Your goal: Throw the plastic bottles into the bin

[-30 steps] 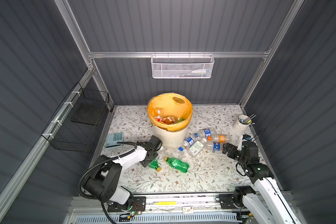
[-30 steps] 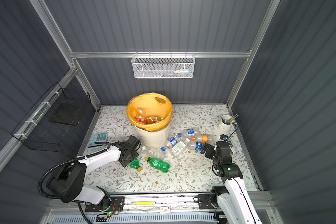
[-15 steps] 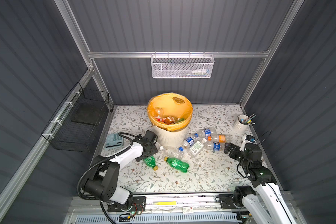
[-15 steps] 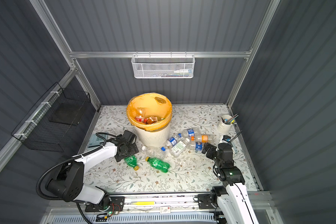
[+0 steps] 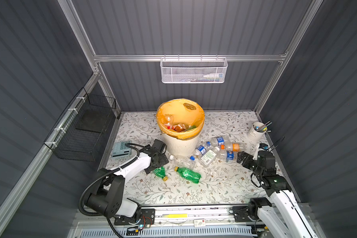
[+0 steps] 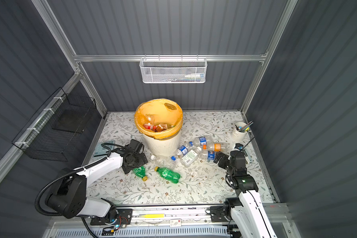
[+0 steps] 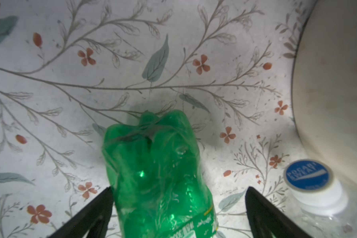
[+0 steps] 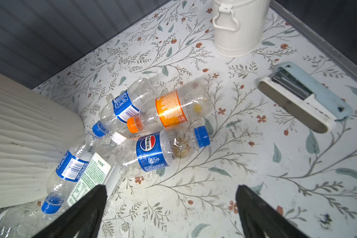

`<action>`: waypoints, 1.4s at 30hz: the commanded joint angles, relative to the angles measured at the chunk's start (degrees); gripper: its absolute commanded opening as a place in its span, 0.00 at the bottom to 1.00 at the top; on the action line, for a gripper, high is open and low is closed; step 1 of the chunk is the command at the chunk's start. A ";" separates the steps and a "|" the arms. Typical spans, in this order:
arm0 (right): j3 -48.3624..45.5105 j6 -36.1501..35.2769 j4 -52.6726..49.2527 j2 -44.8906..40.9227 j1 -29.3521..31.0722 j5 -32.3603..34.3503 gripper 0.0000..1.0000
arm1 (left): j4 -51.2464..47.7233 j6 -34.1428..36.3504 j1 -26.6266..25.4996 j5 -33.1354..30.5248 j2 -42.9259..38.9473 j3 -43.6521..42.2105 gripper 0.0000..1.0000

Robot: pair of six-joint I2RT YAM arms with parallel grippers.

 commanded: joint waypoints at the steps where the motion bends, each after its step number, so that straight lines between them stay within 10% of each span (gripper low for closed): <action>1: -0.72 -0.35 0.75 0.13 -0.42 -0.31 0.99 | -0.14 -1.51 -0.22 2.02 1.80 0.41 1.00; 6: -0.98 -0.18 0.20 -0.01 -0.70 -0.31 0.99 | 1.43 -0.74 -0.22 2.24 5.23 0.77 0.99; 19: -0.52 0.97 -1.98 -1.82 -1.13 -0.21 0.99 | 2.72 2.23 -0.22 1.12 3.34 1.38 0.54; 33: 6.54 -1.24 -6.02 -5.48 -1.22 3.61 0.99 | -0.65 30.24 -0.13 -19.08 -21.56 32.69 0.57; 42: 11.00 -0.01 -7.91 -9.67 -1.22 7.00 0.99 | 23.25 42.70 -0.13 -9.27 -25.10 40.60 0.52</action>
